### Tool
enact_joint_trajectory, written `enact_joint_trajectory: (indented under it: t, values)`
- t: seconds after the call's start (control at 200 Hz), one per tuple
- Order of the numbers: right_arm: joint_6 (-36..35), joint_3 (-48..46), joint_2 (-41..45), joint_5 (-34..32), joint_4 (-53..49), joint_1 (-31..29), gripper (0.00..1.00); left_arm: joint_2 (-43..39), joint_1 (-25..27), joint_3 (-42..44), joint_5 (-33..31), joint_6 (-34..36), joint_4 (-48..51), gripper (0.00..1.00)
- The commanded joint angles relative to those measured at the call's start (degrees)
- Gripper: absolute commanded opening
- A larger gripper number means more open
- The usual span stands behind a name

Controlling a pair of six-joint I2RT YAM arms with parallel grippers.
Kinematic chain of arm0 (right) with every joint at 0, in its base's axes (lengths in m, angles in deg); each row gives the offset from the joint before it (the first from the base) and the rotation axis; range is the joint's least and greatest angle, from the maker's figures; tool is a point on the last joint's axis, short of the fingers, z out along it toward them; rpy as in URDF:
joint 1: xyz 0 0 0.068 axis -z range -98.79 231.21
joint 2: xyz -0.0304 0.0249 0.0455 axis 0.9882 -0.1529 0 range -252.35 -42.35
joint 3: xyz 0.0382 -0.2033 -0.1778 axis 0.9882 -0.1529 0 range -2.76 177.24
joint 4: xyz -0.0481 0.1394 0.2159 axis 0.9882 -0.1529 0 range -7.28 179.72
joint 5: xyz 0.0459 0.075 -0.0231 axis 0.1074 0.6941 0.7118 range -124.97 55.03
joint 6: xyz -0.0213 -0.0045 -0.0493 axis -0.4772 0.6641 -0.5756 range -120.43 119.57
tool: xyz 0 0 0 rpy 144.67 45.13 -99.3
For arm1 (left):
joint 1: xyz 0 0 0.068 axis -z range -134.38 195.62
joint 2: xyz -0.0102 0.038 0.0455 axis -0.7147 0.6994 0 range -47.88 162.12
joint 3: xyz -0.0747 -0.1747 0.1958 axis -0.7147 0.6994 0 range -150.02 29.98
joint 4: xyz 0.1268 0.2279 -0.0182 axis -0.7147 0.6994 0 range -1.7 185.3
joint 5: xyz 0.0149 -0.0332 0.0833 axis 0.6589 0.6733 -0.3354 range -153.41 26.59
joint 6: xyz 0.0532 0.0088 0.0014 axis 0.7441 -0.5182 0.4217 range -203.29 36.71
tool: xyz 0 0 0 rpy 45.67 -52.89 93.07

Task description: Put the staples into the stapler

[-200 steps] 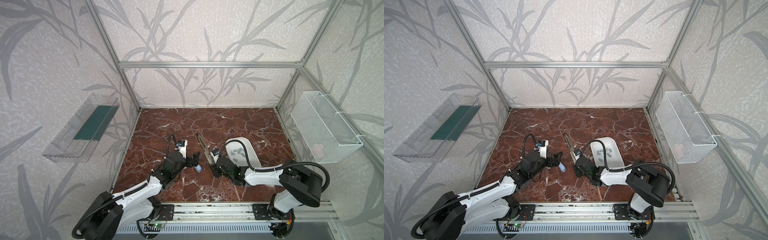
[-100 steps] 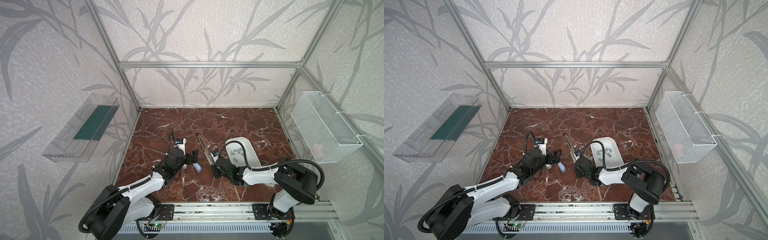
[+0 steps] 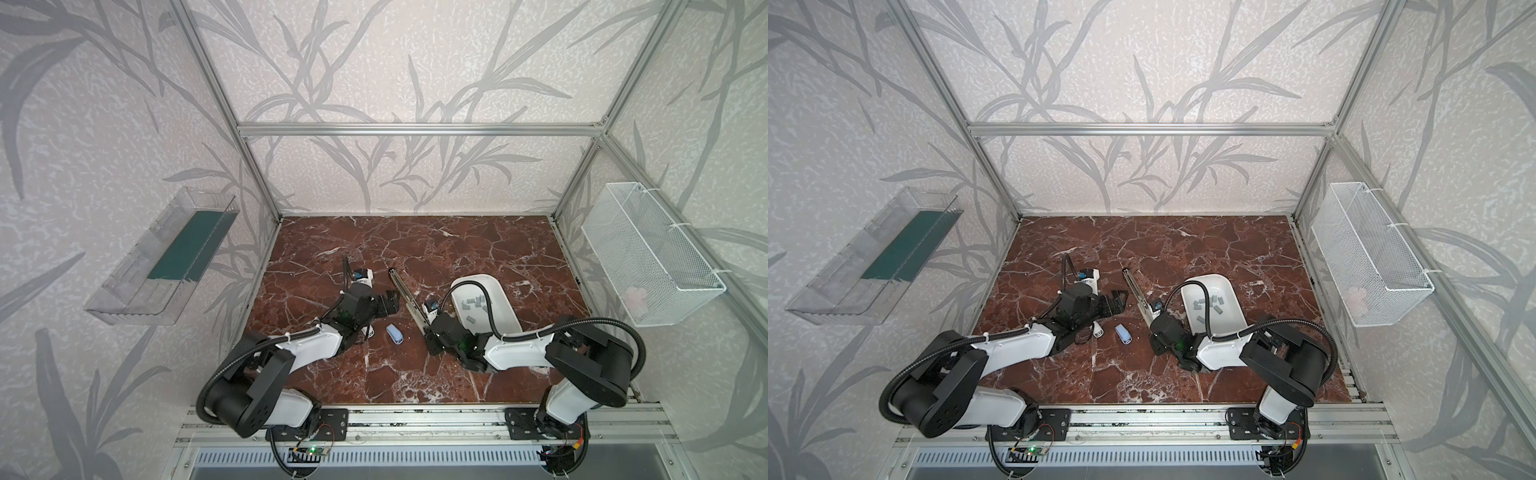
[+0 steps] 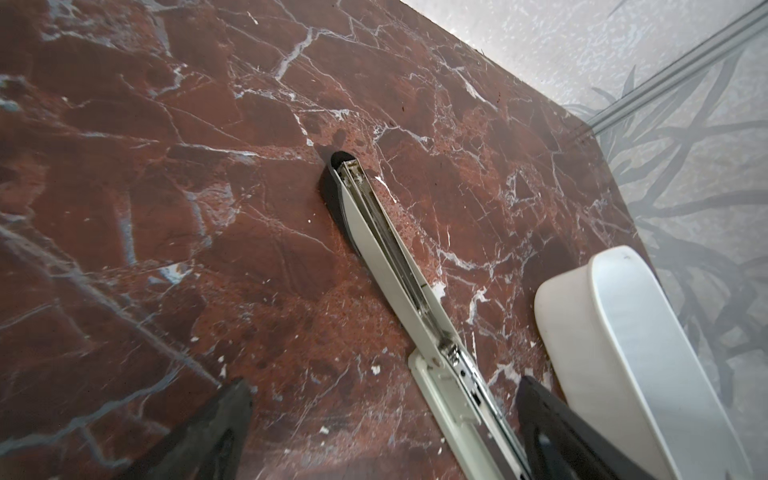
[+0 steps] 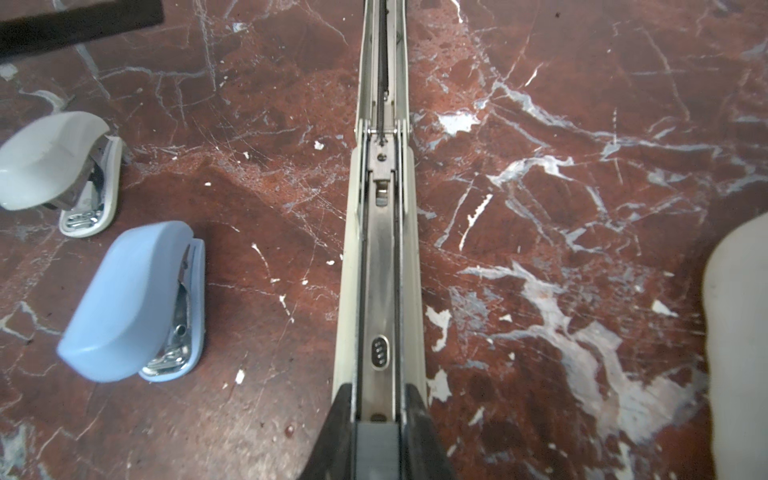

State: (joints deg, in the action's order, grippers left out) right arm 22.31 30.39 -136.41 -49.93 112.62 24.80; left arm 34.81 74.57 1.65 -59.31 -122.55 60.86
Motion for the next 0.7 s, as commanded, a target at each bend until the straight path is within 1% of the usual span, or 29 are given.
enact_joint_trajectory:
  t: [0.0, 0.195, 0.385, 0.54, 0.695]
  values:
    - [1.30, -0.63, -0.95, 0.57, 0.94, 0.07, 0.13, 4.10, -0.26, -1.47, 4.23, -5.72, -6.75, 0.99]
    - [2.71, -0.29, -1.48, 1.37, 1.54, 0.14, 0.10, 10.55, -0.39, -3.96, 6.74, -9.46, -10.53, 0.98]
    - [3.95, 0.54, -1.99, 4.84, 1.86, 0.19, 0.10, 15.17, -0.80, -6.96, 5.76, -9.43, -9.72, 0.97]
    - [5.20, 0.95, -2.11, 6.79, 2.33, 0.16, 0.09, 19.03, -2.07, -8.70, 7.99, -9.83, -10.62, 0.97]
    - [5.58, 1.87, -2.72, 8.28, 1.85, 0.21, 0.08, 22.46, -3.01, -9.05, 7.99, -10.57, -12.60, 0.96]
